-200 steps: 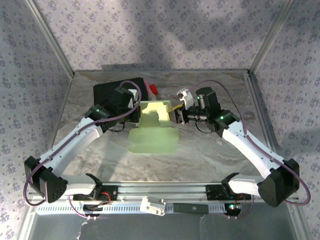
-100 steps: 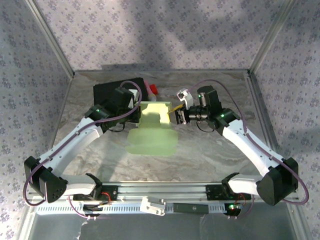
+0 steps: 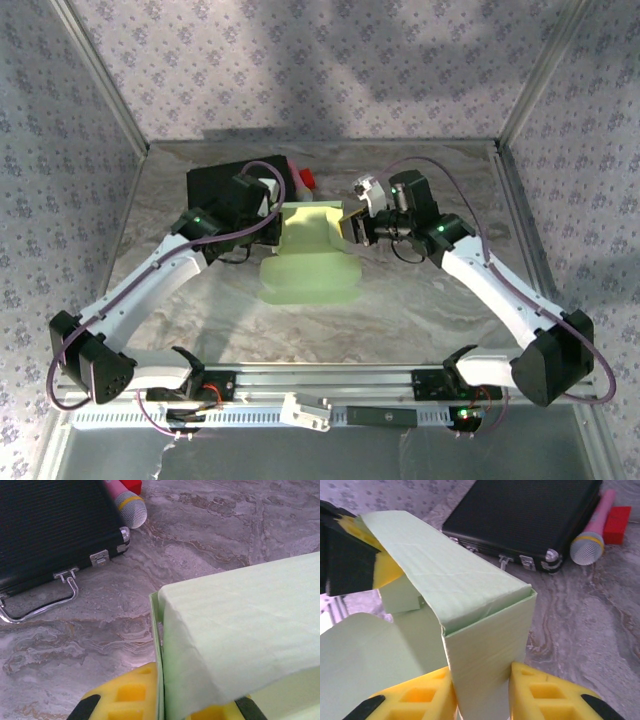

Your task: Fold the paper box

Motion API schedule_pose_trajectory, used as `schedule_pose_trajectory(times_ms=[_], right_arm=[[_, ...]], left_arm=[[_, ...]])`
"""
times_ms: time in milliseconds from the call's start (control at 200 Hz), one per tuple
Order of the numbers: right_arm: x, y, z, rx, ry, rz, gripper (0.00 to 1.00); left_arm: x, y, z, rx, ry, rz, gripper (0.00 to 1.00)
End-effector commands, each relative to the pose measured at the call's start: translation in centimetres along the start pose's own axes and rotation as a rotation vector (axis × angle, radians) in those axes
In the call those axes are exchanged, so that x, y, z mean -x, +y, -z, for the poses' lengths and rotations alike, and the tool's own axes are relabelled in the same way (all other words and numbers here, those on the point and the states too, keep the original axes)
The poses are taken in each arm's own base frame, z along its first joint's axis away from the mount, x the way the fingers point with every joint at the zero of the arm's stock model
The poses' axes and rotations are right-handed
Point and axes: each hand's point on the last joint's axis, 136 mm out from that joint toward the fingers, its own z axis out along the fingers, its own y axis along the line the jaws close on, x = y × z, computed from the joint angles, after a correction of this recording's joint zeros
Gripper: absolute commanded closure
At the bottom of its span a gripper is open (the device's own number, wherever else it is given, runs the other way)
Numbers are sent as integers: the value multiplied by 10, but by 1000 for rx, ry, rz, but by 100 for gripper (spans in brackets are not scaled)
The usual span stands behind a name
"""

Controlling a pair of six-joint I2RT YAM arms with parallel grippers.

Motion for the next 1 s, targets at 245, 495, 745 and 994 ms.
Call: schedule_pose_trajectory(times_ms=[245,495,745,994], right_arm=[[20,-3,-6,-352,-15,81,96],[14,-13,-8,-607,-29,72,100],[25,-14,-12,-499,-68,19,92],[35,-21,-5,-491,-86,7,88]], left_arm=[[20,-47,9,-131,-54,-47,100],[21,-52,5,-108,-63,-41,100],[20,-56,9,-115,-68,-47,100],[21,-56,9,-115,-67,-50,100]])
